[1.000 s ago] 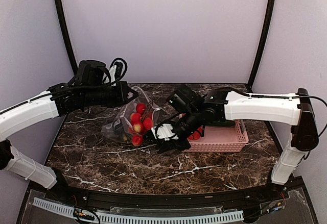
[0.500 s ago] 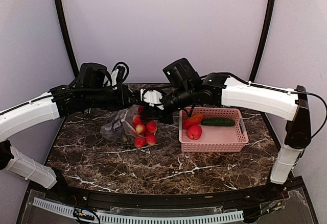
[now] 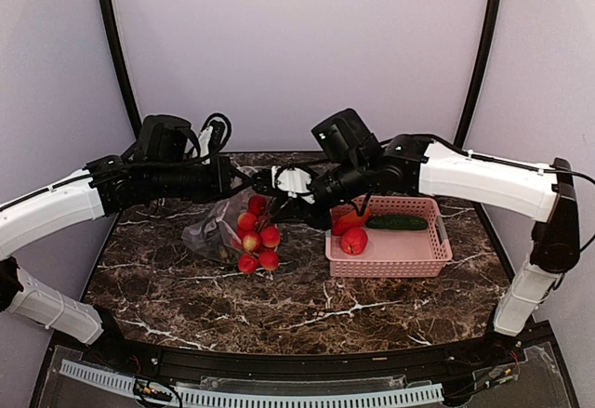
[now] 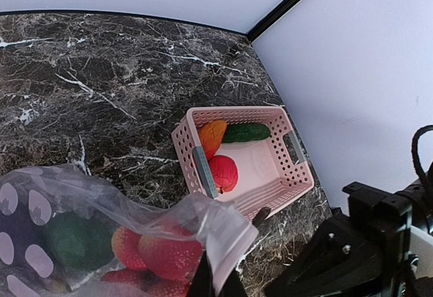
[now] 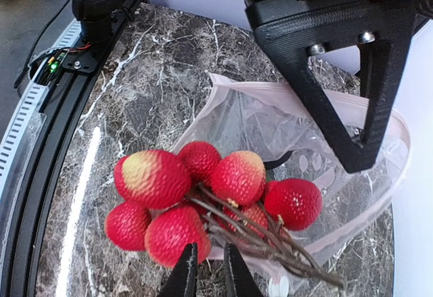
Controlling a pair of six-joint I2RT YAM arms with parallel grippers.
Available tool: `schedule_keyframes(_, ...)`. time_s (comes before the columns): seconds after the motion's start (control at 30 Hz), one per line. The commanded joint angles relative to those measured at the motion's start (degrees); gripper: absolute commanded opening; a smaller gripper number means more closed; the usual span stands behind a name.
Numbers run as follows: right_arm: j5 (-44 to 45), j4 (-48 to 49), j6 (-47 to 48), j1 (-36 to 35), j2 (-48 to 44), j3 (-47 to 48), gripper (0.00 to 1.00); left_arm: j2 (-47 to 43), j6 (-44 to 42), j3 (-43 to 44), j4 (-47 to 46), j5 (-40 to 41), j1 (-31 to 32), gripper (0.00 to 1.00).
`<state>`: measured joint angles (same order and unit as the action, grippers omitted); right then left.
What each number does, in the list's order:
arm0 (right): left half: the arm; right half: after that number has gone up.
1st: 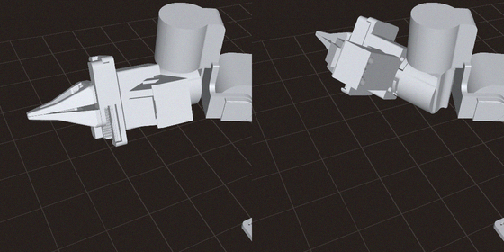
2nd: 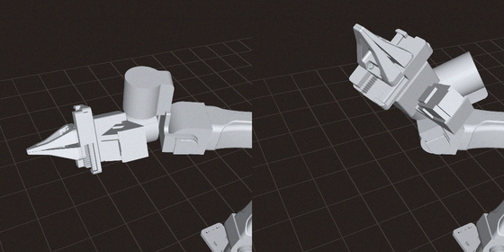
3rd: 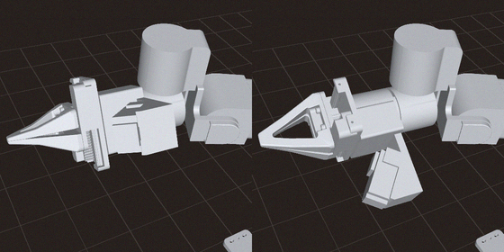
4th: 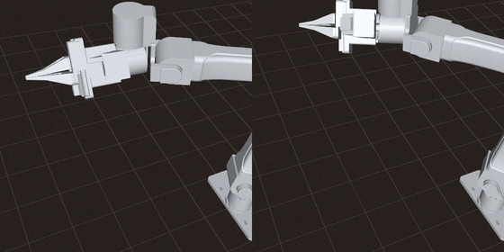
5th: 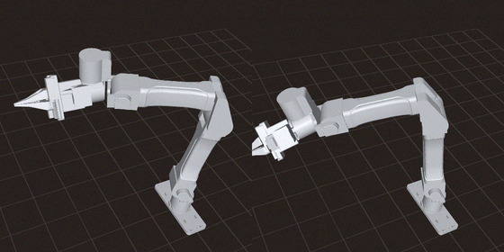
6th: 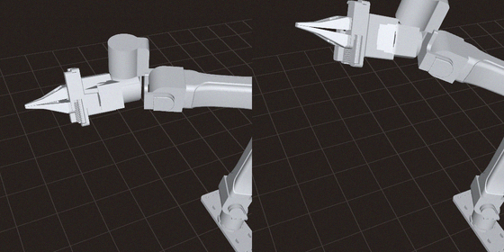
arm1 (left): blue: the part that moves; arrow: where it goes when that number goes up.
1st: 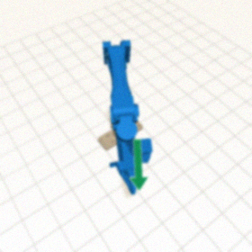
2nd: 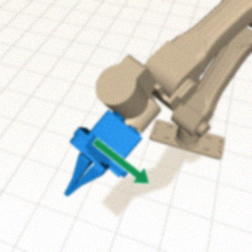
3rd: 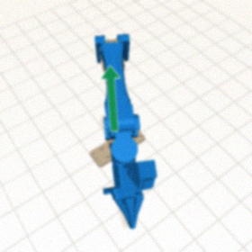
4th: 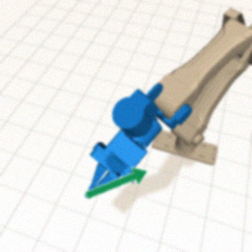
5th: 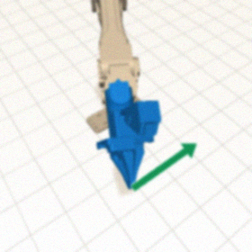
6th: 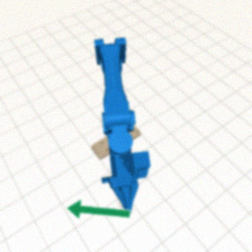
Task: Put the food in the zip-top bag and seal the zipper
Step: Adjust the fake fruit in the zipper food storage bag.
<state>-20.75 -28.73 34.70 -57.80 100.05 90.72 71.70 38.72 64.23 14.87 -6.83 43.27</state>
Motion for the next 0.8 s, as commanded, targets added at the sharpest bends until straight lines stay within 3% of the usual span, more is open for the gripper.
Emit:
schedule_keyframes(0.0, -1.68, -3.51, 6.56, 0.56, -5.5, -6.02, 0.13, -1.59, -0.22, -0.42, -0.37, 0.19, -0.27, 0.01)
schedule_keyframes(0.17, -6.42, -5.12, 10.59, -0.37, -5.88, -11.35, 0.13, -1.2, 0.11, -0.24, -0.51, -0.12, -0.35, 0.01)
schedule_keyframes(0.33, -4.0, -5.5, 12.86, -2.99, -2.32, -11.25, 0.12, -0.6, 0.14, 0.26, -0.16, 0.05, -0.24, 0.01)
schedule_keyframes(0.77, -3.69, 7.1, 5.49, -4.97, 2.86, -7.43, 0.17, 0.3, 1.37, 0.38, -0.29, -0.54, -0.24, 0.01)
